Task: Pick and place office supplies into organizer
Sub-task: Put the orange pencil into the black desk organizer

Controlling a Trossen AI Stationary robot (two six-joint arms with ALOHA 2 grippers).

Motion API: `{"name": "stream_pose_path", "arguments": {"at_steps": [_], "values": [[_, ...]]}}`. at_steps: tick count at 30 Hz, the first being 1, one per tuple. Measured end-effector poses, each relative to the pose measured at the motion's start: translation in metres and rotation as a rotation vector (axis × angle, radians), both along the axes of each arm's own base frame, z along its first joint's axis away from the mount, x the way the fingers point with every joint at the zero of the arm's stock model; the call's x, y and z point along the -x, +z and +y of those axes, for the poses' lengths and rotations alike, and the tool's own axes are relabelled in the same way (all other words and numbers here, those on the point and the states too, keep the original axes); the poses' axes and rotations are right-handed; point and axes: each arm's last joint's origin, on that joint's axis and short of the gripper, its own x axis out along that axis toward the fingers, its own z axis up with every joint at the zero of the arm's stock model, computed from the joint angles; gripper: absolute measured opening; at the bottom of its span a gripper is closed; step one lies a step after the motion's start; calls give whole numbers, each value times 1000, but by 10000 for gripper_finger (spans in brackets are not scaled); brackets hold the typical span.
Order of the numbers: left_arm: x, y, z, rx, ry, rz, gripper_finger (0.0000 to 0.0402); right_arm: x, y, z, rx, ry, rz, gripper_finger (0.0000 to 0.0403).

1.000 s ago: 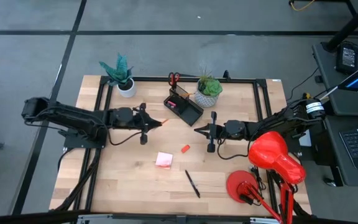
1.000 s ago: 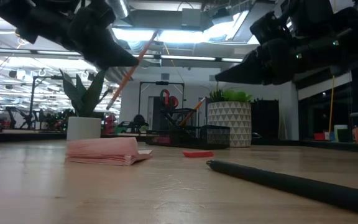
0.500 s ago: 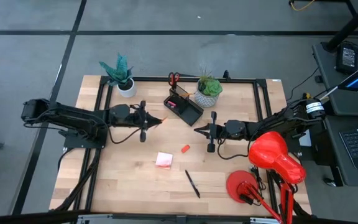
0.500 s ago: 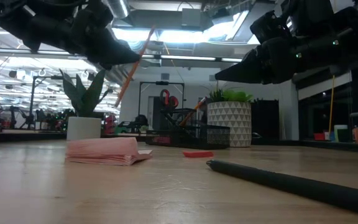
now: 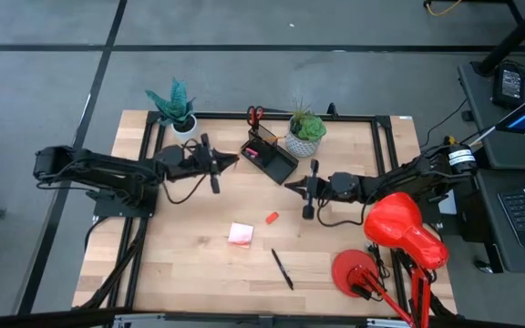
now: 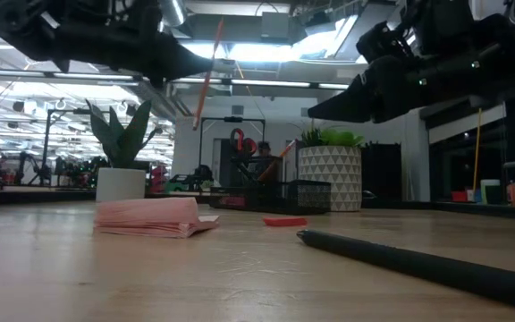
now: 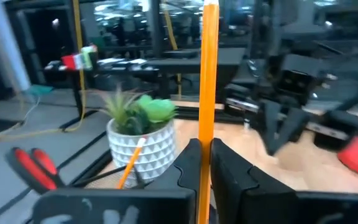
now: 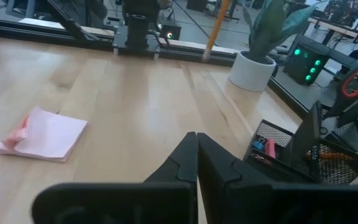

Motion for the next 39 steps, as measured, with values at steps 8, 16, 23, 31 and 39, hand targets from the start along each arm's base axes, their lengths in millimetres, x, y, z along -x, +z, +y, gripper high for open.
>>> {"name": "stream_pose_path", "arguments": {"at_steps": [8, 16, 23, 31, 39], "values": [[-30, 1, 28, -80, 89, 31, 18, 0, 1, -6, 0, -23, -6, 8], [-56, 0, 61, -115, 110, -5, 18, 0, 1, -9, -1, -46, -9, 8], [-67, 0, 86, -120, 152, -88, 18, 0, 1, -9, 0, -50, -10, 8], [-74, -21, 108, -83, 161, -116, 18, 0, 2, -9, 0, -53, -17, 8], [-75, -39, 120, -36, 188, -139, 18, 0, 2, -9, 0, -53, -17, 8]]}}
